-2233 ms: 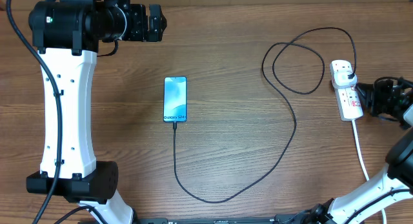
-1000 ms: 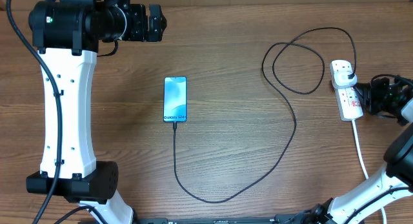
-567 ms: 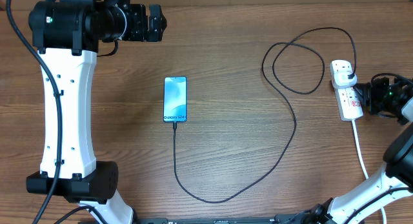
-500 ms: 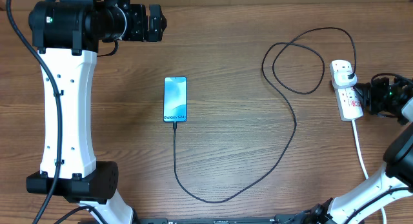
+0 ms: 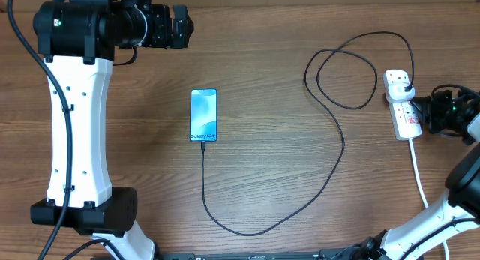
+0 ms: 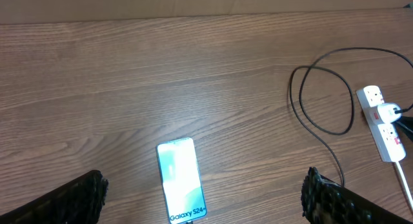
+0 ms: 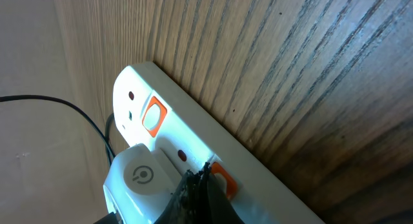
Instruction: Plug charger to phone and switch on socket
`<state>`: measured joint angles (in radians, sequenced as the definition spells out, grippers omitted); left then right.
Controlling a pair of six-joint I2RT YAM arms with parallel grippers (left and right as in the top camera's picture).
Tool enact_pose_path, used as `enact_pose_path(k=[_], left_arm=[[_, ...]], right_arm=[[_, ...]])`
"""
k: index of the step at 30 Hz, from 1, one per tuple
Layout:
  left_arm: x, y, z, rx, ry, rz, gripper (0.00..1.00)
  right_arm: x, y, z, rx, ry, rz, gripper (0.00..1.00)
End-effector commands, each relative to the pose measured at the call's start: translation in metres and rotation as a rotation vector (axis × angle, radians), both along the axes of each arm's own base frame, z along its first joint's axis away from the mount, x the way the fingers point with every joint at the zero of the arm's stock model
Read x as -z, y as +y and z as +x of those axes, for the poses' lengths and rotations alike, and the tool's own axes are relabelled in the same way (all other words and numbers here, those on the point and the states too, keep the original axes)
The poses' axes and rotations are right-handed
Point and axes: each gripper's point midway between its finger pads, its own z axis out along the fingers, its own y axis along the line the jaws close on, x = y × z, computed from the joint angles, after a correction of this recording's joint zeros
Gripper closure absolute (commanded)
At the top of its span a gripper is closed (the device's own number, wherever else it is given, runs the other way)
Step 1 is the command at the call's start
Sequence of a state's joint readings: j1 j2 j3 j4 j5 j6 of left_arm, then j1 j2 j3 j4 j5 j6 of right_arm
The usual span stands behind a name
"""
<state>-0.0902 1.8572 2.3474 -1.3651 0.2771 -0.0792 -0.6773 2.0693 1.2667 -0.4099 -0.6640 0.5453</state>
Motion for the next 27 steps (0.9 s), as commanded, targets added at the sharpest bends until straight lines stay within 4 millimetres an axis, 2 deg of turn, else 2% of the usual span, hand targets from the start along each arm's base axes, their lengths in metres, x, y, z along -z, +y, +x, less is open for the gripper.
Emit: enact_pose_path(k=[1, 15, 20, 24, 27], left_arm=[[0.003, -0.003, 0.001, 0.000, 0.014, -0.015, 0.00], [0.003, -0.003, 0.001, -0.001, 0.014, -0.014, 0.00], [0.003, -0.003, 0.001, -0.001, 0.014, -0.014, 0.00], [0.003, -0.003, 0.001, -0.002, 0.014, -0.014, 0.00], [0.003, -0.003, 0.001, -0.001, 0.014, -0.014, 0.00]], right_arm=[[0.030, 0.034, -0.014, -0.044, 0.102, 0.044, 0.96], [0.032, 0.049, -0.012, -0.086, 0.118, 0.040, 0.96], [0.033, 0.050, -0.013, -0.086, 0.127, 0.033, 0.96], [0.031, 0.034, -0.015, -0.054, 0.126, 0.017, 0.96], [0.018, 0.015, -0.020, -0.015, 0.114, 0.017, 0.96]])
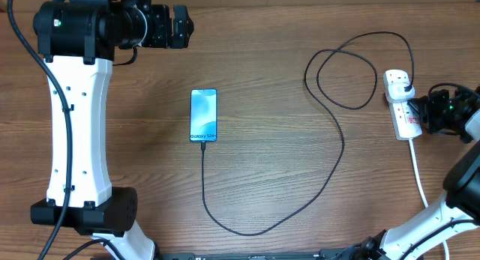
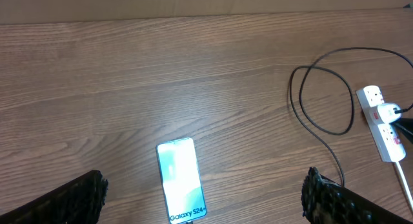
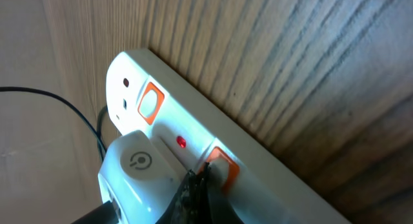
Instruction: Plug charger to phone and switch on socket
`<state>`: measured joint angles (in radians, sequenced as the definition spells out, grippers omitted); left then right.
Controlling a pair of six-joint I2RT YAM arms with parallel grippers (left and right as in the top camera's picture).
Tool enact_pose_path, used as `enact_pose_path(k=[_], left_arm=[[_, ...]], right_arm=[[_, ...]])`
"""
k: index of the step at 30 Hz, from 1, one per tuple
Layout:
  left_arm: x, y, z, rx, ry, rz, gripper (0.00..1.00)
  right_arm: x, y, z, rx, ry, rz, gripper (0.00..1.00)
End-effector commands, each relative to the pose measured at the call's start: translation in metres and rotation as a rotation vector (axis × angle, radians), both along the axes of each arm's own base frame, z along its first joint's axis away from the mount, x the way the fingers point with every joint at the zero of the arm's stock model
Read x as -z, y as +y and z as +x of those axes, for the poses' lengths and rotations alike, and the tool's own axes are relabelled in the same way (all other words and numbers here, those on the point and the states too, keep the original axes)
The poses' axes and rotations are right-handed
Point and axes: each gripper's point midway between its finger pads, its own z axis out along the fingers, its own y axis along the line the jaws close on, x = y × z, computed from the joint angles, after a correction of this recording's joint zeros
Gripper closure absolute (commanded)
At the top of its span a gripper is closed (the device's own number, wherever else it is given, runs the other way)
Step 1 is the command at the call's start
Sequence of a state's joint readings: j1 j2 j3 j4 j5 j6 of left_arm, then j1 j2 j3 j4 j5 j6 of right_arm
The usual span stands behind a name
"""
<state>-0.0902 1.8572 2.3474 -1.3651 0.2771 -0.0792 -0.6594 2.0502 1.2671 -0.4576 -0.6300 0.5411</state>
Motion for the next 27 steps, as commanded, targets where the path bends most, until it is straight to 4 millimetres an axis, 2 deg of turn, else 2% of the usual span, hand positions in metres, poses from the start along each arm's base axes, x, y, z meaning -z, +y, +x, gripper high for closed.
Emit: enact_pose_path(k=[1, 3, 7, 11, 13, 17, 18, 19, 23, 27], left_arm=[[0.003, -0.003, 0.001, -0.001, 0.014, -0.014, 0.00], [0.003, -0.003, 0.001, -0.001, 0.014, -0.014, 0.00], [0.003, -0.003, 0.001, -0.001, 0.014, -0.014, 0.00], [0.003, -0.003, 0.001, -0.001, 0.014, -0.014, 0.00], [0.003, -0.003, 0.001, -0.001, 0.014, -0.014, 0.00], [0.003, -0.003, 0.001, -0.001, 0.014, -0.014, 0.00], [0.003, -0.003, 0.001, -0.001, 0.014, -0.014, 0.00], [0.003, -0.003, 0.001, -0.001, 0.014, -0.014, 0.00], [0.003, -0.003, 0.001, -0.001, 0.014, -0.014, 0.00], [0.003, -0.003, 0.001, -0.001, 0.014, -0.013, 0.00]], right_arm=[[0.012, 0.002, -0.016, -0.002, 0.058, 0.022, 0.96], [-0.007, -0.009, -0.018, 0.007, 0.027, 0.005, 0.96], [-0.058, -0.025, -0.026, 0.045, -0.041, -0.055, 0.96], [-0.122, -0.017, -0.030, 0.018, -0.162, -0.109, 0.96], [-0.159, -0.001, -0.031, -0.038, -0.257, -0.134, 0.96], [-0.212, 0.036, -0.039, -0.148, -0.376, -0.194, 0.96], [-0.224, 0.049, -0.044, -0.185, -0.397, -0.222, 0.96], [-0.243, 0.072, -0.053, -0.257, -0.434, -0.275, 0.96], [-0.280, 0.122, -0.080, -0.385, -0.487, -0.383, 0.96], [-0.305, 0.163, -0.111, -0.459, -0.523, -0.474, 0.96]])
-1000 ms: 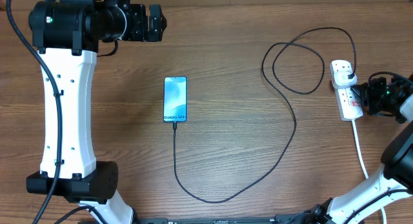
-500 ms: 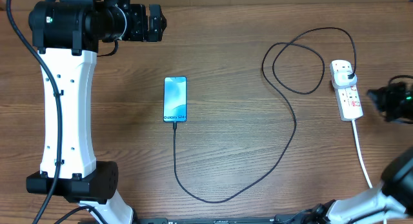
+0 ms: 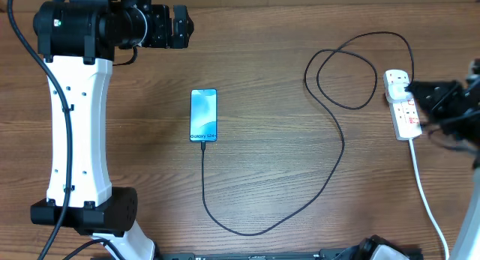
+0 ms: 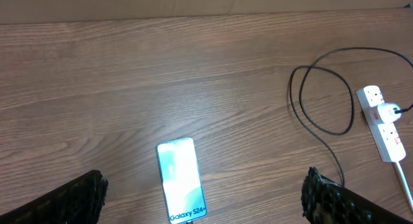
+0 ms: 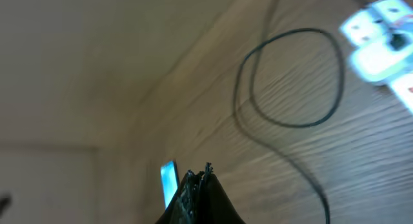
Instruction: Plug charger to phone and switch on socket
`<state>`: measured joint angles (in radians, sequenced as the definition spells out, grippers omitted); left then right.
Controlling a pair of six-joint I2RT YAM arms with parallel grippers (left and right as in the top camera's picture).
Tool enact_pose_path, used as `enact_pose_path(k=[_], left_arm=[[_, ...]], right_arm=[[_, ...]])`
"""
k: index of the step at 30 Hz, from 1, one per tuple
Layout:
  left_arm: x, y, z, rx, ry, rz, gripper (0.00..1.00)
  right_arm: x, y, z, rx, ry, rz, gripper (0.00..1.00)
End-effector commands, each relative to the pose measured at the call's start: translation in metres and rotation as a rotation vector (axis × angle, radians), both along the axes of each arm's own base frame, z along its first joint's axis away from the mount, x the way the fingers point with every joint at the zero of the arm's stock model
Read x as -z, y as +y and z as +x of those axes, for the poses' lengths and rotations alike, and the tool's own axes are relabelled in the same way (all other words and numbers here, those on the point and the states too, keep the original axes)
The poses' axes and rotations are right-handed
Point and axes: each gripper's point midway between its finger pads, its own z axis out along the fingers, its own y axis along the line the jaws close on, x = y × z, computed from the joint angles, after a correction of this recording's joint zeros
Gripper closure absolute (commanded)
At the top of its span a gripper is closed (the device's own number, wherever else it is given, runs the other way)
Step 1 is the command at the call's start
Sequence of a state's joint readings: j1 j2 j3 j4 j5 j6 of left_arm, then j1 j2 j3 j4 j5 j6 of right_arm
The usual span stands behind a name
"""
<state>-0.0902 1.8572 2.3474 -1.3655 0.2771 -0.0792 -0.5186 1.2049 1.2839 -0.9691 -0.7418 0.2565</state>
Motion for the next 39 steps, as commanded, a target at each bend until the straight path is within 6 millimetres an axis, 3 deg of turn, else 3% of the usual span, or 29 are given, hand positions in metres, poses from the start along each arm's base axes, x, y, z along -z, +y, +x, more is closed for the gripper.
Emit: enact_pose_path(k=[1, 4, 7, 8, 10, 12, 13, 18, 30, 34, 39], left_arm=[[0.003, -0.003, 0.001, -0.001, 0.014, -0.013, 0.01], [0.003, -0.003, 0.001, -0.001, 0.014, -0.013, 0.01], [0.003, -0.003, 0.001, -0.001, 0.014, -0.013, 0.00], [0.003, -0.003, 0.001, -0.001, 0.014, -0.013, 0.01], [0.003, -0.003, 0.001, -0.001, 0.013, -0.013, 0.00], [0.003, -0.003, 0.001, -0.001, 0.013, -0.013, 0.01], [0.003, -0.003, 0.001, -0.003, 0.013, -0.011, 0.00], [0.003, -0.003, 0.001, -0.003, 0.013, -0.011, 0.00], [0.003, -0.003, 0.001, -0.003, 0.013, -0.011, 0.00], [0.003, -0.003, 0.001, -0.003, 0.013, -0.011, 0.00], [0.003, -0.003, 0.001, -0.003, 0.013, -0.011, 0.00]], right_arm=[[-0.040, 0.033, -0.029, -0.081, -0.124, -0.167, 0.96], [-0.053, 0.064, -0.057, -0.157, -0.174, -0.206, 0.96], [-0.059, 0.080, -0.082, -0.180, -0.197, -0.250, 0.92], [-0.060, 0.082, -0.089, -0.180, -0.199, -0.263, 0.81], [-0.060, 0.085, -0.103, -0.174, -0.200, -0.279, 0.49], [-0.057, 0.088, -0.114, -0.175, -0.185, -0.275, 0.10], [-0.053, 0.089, -0.119, -0.177, -0.168, -0.269, 0.00], [-0.030, 0.081, -0.133, -0.136, -0.038, -0.282, 0.00], [-0.013, 0.054, -0.135, -0.036, 0.047, -0.397, 0.00], [-0.010, 0.057, -0.125, -0.054, 0.003, -0.409, 0.00], [-0.020, 0.067, -0.098, -0.079, -0.228, -0.504, 0.00]])
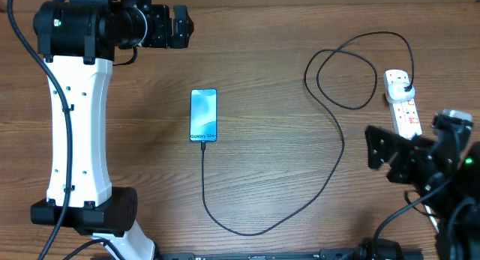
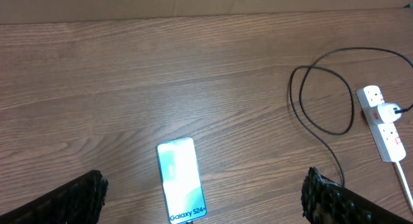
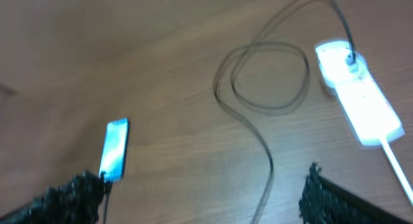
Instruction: Plug charger to phone and switch on socket
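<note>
The phone [image 1: 203, 115] lies flat mid-table with its screen lit, also in the left wrist view [image 2: 181, 179] and the right wrist view [image 3: 115, 148]. A black cable [image 1: 204, 177] enters its bottom end, curves across the table, loops, and ends at the charger [image 1: 402, 85] plugged into the white socket strip [image 1: 407, 114]. My right gripper [image 1: 384, 161] hangs open in front of the strip, well clear of it, with wide-set fingers [image 3: 326, 197]. My left gripper [image 1: 185, 26] is open at the table's far side, high above the phone.
The cable's loop [image 1: 346, 69] lies left of the strip. The strip's white lead [image 1: 417, 170] runs toward the front edge beside my right arm. The left arm's white column [image 1: 75, 125] stands along the left side. A wall edge [image 2: 193, 17] borders the far side.
My right gripper was shut and raised beside the socket strip at the right edge. Now it is open and sits nearer the front, away from the strip. The left arm, phone and cable are unchanged.
My shut right gripper's tip was at an orange switch on the strip with no light showing. Then a red light glowed beside that switch. Then the gripper was lifted off, and now it is open and drawn back. The phone stayed plugged and lit throughout.
</note>
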`<state>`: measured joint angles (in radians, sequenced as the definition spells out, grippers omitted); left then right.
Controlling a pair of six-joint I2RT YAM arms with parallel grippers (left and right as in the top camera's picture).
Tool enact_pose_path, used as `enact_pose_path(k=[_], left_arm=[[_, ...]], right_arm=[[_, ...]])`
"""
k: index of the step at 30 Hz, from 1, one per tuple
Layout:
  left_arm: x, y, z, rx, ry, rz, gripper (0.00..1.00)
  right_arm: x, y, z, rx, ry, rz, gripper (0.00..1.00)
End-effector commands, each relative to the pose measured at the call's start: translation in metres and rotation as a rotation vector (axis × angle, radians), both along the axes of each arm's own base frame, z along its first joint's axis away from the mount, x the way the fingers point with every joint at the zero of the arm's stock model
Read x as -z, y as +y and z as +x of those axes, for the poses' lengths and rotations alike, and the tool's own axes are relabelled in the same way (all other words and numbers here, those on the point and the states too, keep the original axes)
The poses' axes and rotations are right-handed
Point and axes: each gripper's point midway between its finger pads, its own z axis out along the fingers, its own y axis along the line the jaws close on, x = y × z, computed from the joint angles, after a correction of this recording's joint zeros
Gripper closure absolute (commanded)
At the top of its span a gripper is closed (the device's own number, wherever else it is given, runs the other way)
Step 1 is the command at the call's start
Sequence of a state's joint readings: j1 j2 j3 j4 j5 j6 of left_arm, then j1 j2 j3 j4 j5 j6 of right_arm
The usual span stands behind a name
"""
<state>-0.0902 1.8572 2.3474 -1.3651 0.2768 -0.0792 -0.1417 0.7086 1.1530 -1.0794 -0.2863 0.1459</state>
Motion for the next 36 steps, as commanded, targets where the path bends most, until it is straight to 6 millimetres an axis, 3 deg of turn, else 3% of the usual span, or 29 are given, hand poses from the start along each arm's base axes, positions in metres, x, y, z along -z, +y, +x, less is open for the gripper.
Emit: enact_pose_path(k=[1, 4, 15, 26, 36], left_arm=[[0.003, -0.003, 0.001, -0.003, 0.014, -0.011, 0.00], [0.003, -0.003, 0.001, -0.003, 0.014, -0.011, 0.01], [0.003, -0.003, 0.001, -0.003, 0.014, -0.011, 0.00], [0.003, -0.003, 0.001, -0.003, 0.014, -0.011, 0.00], [0.003, -0.003, 0.001, -0.003, 0.014, -0.011, 0.00]], right_arm=[[0.001, 0.002, 0.005, -0.004, -0.112, -0.069, 0.00], [0.004, 0.002, 0.012, 0.009, -0.226, -0.100, 0.00], [0.043, 0.006, 0.025, 0.019, -0.587, -0.096, 0.00], [0.094, 0.006, 0.027, 0.021, -0.647, -0.093, 0.00], [0.119, 0.006, 0.027, 0.021, -0.649, -0.089, 0.00]])
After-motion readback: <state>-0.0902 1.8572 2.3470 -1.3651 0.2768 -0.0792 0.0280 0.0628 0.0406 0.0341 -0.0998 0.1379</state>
